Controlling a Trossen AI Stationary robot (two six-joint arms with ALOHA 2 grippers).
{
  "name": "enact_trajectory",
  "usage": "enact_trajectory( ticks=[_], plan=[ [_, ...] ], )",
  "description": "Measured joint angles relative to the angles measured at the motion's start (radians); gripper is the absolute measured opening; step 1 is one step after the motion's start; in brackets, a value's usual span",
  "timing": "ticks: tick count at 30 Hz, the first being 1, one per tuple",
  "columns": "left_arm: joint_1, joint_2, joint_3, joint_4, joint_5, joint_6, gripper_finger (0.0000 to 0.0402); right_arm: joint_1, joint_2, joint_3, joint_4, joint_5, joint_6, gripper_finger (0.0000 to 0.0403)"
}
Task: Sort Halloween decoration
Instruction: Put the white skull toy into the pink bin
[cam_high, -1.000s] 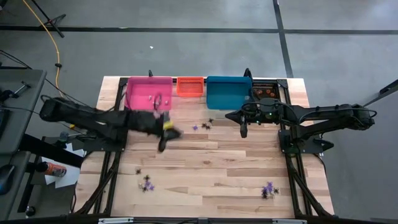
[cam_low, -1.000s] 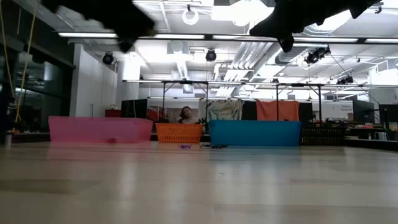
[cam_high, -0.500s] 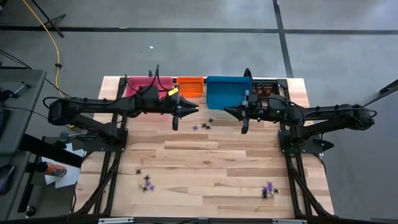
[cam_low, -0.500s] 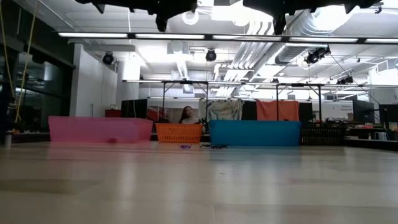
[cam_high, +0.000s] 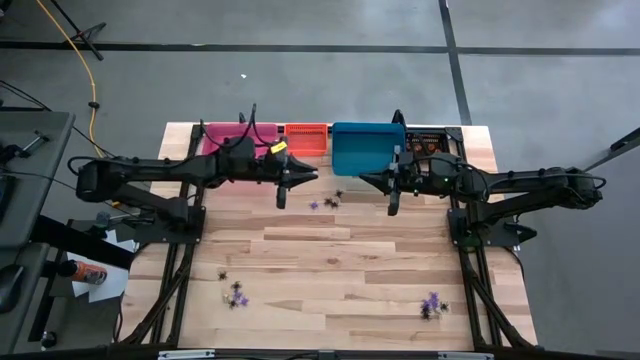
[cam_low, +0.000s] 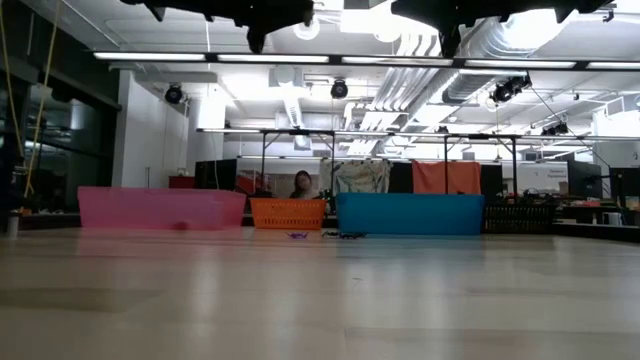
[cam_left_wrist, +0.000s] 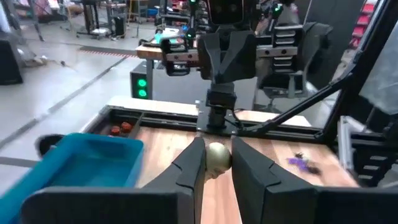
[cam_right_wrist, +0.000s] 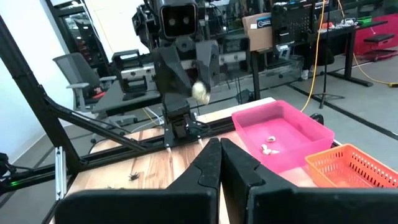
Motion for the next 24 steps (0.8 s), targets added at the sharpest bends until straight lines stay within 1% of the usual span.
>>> enact_trajectory(
  ticks=[2,3,6,8,9,11,13,15,17,19,21,24],
  plan=[
    [0.028,-0.040,0.000,-0.037,-0.035,0.043,0.0053,0.000,0.000,0.000,0.000,0.000,0.000,0.0000],
    [0.048,-0.066,0.000,-0.067,-0.082,0.066,0.0053,0.000,0.000,0.000,0.000,0.000,0.000,0.0000],
    [0.131,-0.141,0.001,-0.162,-0.278,0.108,0.0053,-0.003,0.000,0.000,0.000,0.000,0.000,0.0000],
    [0.210,-0.174,0.001,-0.246,-0.360,0.110,0.0053,-0.008,0.000,0.000,0.000,0.000,0.001,0.0000],
    [0.255,-0.181,0.001,-0.292,-0.381,0.098,0.0053,-0.012,0.000,0.000,0.000,0.000,0.001,0.0000],
    [0.353,-0.179,0.001,-0.391,-0.390,0.054,0.0053,-0.020,0.000,0.000,0.000,0.000,0.001,0.0000],
    [0.443,-0.148,0.001,-0.491,-0.391,0.032,0.0053,-0.031,0.000,0.000,0.000,0.000,0.001,0.0000],
    [0.519,-0.090,0.001,-0.581,-0.390,0.004,0.0053,-0.039,0.000,0.000,0.000,0.000,0.001,0.0000],
    [0.580,-0.019,0.000,-0.637,-0.371,-0.059,0.0053,-0.051,0.000,0.000,0.000,0.000,0.001,0.0000],
    [0.623,0.057,0.000,-0.673,-0.334,-0.109,0.0054,-0.059,0.000,0.000,0.000,0.000,0.001,0.0000],
    [0.649,0.135,0.000,-0.696,-0.305,-0.126,0.0054,-0.067,0.000,0.000,0.000,0.000,0.005,0.0000],
    [0.673,0.230,0.000,-0.699,-0.312,-0.167,0.0054,-0.077,0.000,0.000,-0.002,0.000,0.009,0.0000]
  ],
)
